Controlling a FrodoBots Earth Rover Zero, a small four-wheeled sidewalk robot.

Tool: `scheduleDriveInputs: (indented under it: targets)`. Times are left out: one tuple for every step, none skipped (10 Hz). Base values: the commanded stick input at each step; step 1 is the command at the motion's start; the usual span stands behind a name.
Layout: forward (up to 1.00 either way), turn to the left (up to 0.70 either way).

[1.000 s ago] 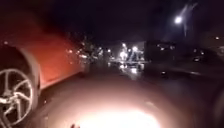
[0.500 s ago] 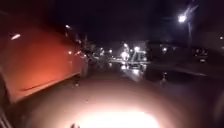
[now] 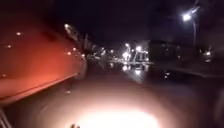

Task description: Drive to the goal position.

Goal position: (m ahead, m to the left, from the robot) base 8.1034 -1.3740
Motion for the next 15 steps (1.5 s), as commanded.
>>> scheduleDriveInputs:
  targets:
    - [1.00,0.00]
    - [1.00,0.00]
    - [1.00,0.00]
    - [1.00,0.00]
    - [1.00,-0.16]
    - [1.00,-0.27]
    - [1.00,-0.27]
    - [1.00,-0.24]
    - [1.00,0.00]
    - [1.00,0.00]
    - [1.00,0.00]
    - [1.00,0.00]
    - [1.00,0.00]
    - [1.00,0.00]
    - [1.00,0.00]
